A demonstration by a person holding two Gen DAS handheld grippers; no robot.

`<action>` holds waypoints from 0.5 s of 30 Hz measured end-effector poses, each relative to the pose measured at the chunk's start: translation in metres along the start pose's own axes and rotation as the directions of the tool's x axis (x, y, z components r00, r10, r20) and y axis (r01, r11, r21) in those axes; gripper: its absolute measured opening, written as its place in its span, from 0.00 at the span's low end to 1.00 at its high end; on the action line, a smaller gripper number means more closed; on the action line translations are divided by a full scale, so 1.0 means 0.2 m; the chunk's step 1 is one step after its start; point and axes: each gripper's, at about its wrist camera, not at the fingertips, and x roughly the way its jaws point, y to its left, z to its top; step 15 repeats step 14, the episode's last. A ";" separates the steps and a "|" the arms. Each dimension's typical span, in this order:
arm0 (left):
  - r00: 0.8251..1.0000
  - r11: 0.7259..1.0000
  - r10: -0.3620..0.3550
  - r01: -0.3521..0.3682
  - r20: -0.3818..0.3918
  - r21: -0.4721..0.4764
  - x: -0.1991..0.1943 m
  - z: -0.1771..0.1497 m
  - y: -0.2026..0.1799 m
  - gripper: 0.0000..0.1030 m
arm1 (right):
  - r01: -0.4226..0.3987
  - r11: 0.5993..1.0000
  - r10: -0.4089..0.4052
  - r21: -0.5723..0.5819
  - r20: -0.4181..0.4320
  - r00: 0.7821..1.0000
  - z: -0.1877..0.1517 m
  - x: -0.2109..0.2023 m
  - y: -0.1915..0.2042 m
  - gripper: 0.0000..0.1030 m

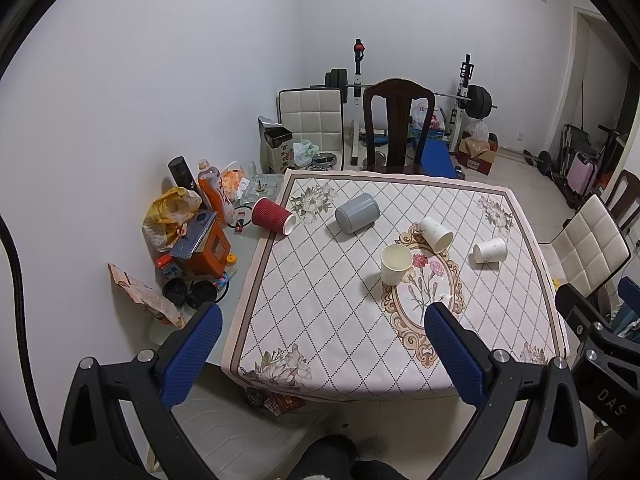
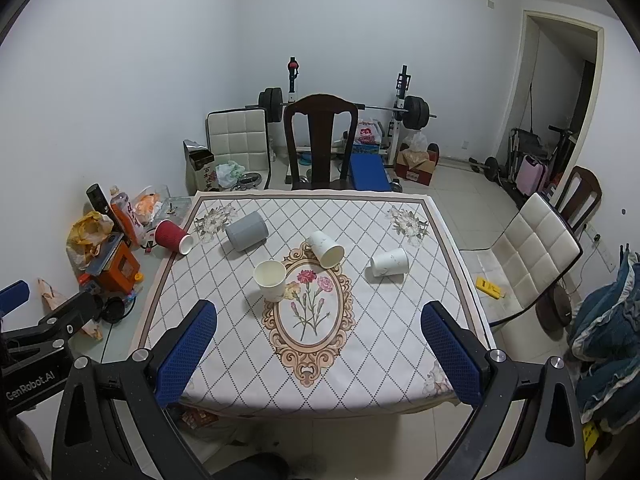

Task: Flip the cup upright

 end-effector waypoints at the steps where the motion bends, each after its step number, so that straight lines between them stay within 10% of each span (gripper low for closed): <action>1: 1.000 1.000 0.001 -0.001 0.001 0.000 0.00 0.00 0.00 1.00 | -0.002 1.000 0.002 0.001 0.002 1.000 0.00 0.00 0.00 1.00; 15: 1.000 1.000 0.005 -0.004 -0.005 0.005 -0.02 0.04 -0.01 1.00 | -0.006 1.000 0.006 0.000 0.007 1.000 0.01 -0.05 0.02 1.00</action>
